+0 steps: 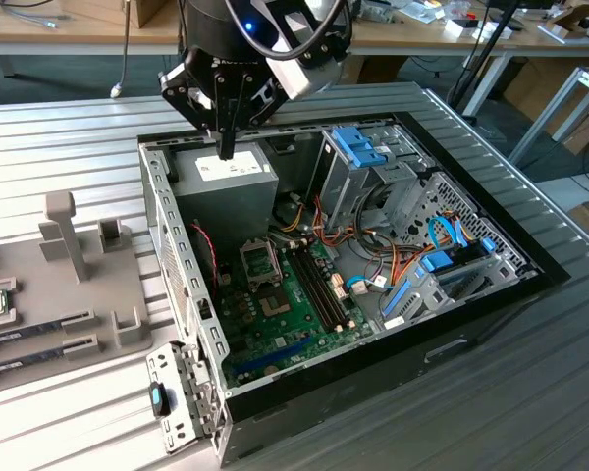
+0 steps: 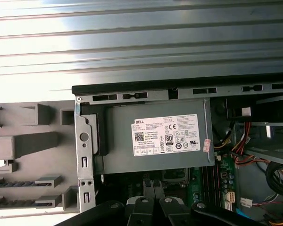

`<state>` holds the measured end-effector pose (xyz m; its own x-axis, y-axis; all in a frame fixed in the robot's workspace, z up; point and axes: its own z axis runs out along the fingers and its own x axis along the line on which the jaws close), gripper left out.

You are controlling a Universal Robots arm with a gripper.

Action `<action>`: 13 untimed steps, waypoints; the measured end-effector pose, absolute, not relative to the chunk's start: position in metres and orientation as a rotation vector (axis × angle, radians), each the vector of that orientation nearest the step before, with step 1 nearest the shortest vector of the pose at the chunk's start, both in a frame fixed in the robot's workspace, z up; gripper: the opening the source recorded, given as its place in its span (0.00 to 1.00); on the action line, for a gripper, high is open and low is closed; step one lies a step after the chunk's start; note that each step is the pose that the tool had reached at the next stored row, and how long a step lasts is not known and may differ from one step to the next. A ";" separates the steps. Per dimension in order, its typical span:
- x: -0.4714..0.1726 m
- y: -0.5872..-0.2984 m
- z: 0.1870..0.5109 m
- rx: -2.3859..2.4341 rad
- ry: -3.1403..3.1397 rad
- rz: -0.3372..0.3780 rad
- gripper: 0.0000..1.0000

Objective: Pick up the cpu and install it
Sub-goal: 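Reach for the cpu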

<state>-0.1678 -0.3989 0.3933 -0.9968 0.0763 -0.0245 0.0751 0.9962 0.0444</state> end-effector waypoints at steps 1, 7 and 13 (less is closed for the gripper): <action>-0.169 -0.399 0.393 0.118 3.113 0.068 0.11; -0.174 -0.399 0.393 0.118 3.112 0.068 0.11; -0.180 -0.399 0.393 0.118 3.112 0.068 0.11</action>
